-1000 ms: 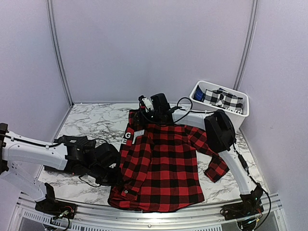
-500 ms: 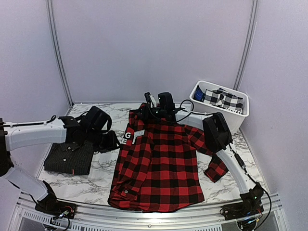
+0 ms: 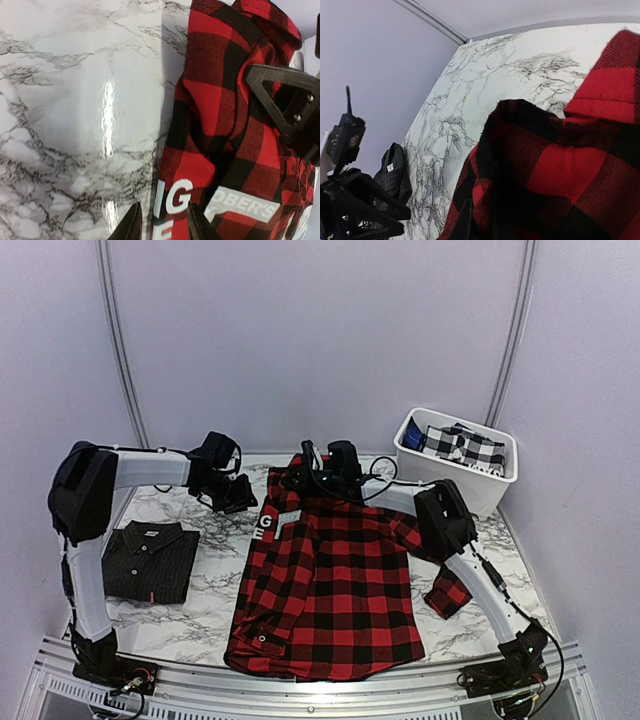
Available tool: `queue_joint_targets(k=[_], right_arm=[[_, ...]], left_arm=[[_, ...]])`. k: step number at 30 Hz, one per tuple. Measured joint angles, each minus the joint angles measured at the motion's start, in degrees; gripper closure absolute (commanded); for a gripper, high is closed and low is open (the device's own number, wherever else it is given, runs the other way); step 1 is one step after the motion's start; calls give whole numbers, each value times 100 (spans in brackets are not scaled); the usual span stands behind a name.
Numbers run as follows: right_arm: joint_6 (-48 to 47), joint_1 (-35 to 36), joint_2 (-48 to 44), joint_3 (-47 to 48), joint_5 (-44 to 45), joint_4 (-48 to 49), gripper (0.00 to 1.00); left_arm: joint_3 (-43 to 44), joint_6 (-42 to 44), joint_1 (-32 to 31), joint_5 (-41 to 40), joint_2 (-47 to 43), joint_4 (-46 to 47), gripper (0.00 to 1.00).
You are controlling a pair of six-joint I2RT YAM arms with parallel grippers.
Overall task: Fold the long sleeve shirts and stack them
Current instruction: Smooth out the 1/3-folded shirt at the center of the board.
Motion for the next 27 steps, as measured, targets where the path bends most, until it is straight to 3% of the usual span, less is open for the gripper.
queue_joint_targets(k=[11,17,22,27], right_arm=[[28,0,-380,-533,330,61,100],[-177,17,-935,-942,822,-76,100],[-323,66,-1202,-977,1377,-304,99],[-393,81,-1126,-848,1611,-610,64]], left_arm=[[1001,0,138,476,1325,466,76],[1099,-170,138,529,1556,619,90],[1095,-271,138,516,1569,680,91],[1086,-323,138,511,1569,697,87]])
